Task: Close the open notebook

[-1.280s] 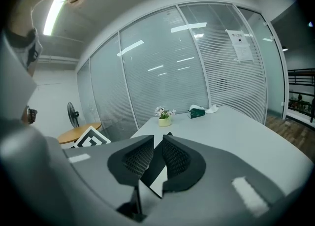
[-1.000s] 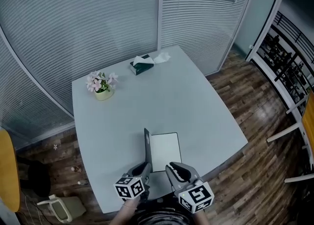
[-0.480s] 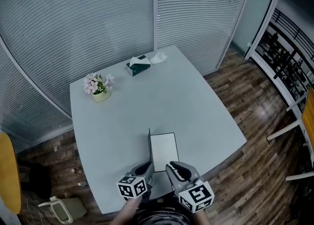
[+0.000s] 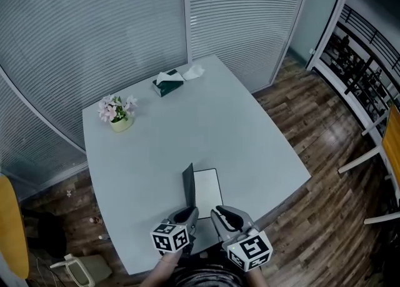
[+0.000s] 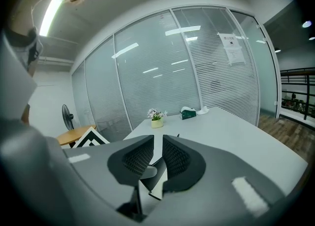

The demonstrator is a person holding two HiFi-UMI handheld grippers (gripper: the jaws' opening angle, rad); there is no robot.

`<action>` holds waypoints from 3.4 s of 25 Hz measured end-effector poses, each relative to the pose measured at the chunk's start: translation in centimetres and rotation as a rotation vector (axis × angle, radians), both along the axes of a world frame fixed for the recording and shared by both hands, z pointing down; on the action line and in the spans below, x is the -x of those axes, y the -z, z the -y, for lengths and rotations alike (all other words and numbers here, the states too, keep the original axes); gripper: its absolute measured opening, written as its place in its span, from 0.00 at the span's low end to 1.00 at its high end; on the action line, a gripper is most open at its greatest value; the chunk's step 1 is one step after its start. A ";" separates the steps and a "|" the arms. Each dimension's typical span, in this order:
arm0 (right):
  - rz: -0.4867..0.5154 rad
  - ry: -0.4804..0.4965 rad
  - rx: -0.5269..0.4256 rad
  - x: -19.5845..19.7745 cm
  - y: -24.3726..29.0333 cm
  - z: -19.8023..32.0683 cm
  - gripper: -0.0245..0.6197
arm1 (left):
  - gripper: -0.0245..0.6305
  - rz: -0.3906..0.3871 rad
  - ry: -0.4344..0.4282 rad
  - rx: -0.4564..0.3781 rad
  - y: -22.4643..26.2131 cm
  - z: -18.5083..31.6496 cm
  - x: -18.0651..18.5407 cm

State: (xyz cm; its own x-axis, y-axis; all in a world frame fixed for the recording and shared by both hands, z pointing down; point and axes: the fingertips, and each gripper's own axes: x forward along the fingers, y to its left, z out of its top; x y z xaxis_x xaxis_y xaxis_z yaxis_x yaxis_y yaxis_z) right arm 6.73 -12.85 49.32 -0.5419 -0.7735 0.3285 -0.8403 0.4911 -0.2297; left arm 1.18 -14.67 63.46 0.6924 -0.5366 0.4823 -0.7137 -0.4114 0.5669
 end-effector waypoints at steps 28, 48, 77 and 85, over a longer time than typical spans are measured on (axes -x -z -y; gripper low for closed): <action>-0.008 -0.111 0.036 -5.2 -1.4 -0.9 0.12 | 0.16 0.046 -0.120 0.106 -4.6 0.2 -6.9; -0.007 -0.170 0.060 -8.9 -2.1 -1.7 0.12 | 0.23 0.146 -0.112 0.153 -8.8 0.0 -10.3; -0.005 -0.069 0.064 -5.6 -2.7 -1.2 0.12 | 0.14 -0.077 -0.105 -0.007 -1.8 -0.8 -7.8; -0.016 -0.021 0.063 -3.9 -3.0 -0.9 0.12 | 0.09 -0.091 -0.085 -0.108 2.2 -1.3 -5.8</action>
